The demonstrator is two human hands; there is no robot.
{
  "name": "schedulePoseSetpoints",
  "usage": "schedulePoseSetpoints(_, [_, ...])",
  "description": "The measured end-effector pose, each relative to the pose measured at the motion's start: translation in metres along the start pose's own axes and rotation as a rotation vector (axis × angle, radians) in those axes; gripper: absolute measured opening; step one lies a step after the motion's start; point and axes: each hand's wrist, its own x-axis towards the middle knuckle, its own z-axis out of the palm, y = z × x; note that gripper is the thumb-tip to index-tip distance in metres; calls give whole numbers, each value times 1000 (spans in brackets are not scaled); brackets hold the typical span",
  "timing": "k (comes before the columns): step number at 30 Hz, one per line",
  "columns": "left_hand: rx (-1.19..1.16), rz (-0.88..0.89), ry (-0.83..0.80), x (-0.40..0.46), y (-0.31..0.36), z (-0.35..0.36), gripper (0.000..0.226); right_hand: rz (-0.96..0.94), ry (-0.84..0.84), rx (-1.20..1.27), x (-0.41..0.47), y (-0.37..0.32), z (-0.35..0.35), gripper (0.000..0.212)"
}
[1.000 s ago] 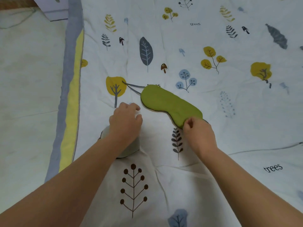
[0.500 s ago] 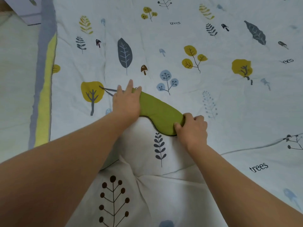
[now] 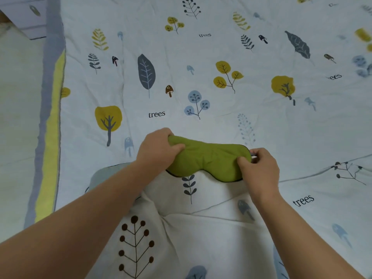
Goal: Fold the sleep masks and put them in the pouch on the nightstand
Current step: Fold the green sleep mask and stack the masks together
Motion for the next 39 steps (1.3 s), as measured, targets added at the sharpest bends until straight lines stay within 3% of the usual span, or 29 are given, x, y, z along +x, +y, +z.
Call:
schedulePoseSetpoints(2, [-33,-22,-68,-13,3,14,17,65,22,-32,-1,6,-9,14])
schedulePoseSetpoints(4, [-51,-95,-137,-25,3,29,12,148,-75,-70,-5,10,-13,22])
schedulePoseSetpoints(6, [-137,-208,-194,-35,1,40,22,159,-181,-128,-11,13,-13,33])
schedulePoseSetpoints(8, [-244,-252,-149,-44,-3,46,26,67,-172,-160,-19,11,-14,39])
schedulePoseSetpoints(13, [-309,-102,46,-57,-10,44,19,-219,-178,-121,-53,-7,-6,38])
schedulePoseSetpoints(15, [-397,-108,16,-60,-8,43,16,-293,-249,-169,-68,-12,5,41])
schedulePoseSetpoints(19, [-667,-278,-87,-61,-1,40,37,-378,-353,-203,-88,-14,28,40])
schedulePoseSetpoints(22, [-642,-258,-121,-62,-5,39,31,-378,-485,-229,-93,-11,35,29])
schedulePoseSetpoints(25, [-595,-215,-151,-63,-10,36,16,-349,-397,-214,-90,-6,32,27])
schedulePoseSetpoints(28, [-779,-221,-277,-64,-13,31,27,-247,-222,-227,-73,-4,29,33])
schedulePoseSetpoints(30, [-854,-197,-340,-64,-14,32,30,-121,-281,-238,-60,-4,32,39])
schedulePoseSetpoints(32, [-811,-182,-342,-65,-16,36,38,-57,-328,-259,-52,-2,35,41])
schedulePoseSetpoints(35, [-542,-189,-273,-63,-18,42,55,-73,-228,-309,-48,4,37,38])
schedulePoseSetpoints(39, [46,-109,79,-63,-22,43,34,-101,-182,-492,-52,12,41,41])
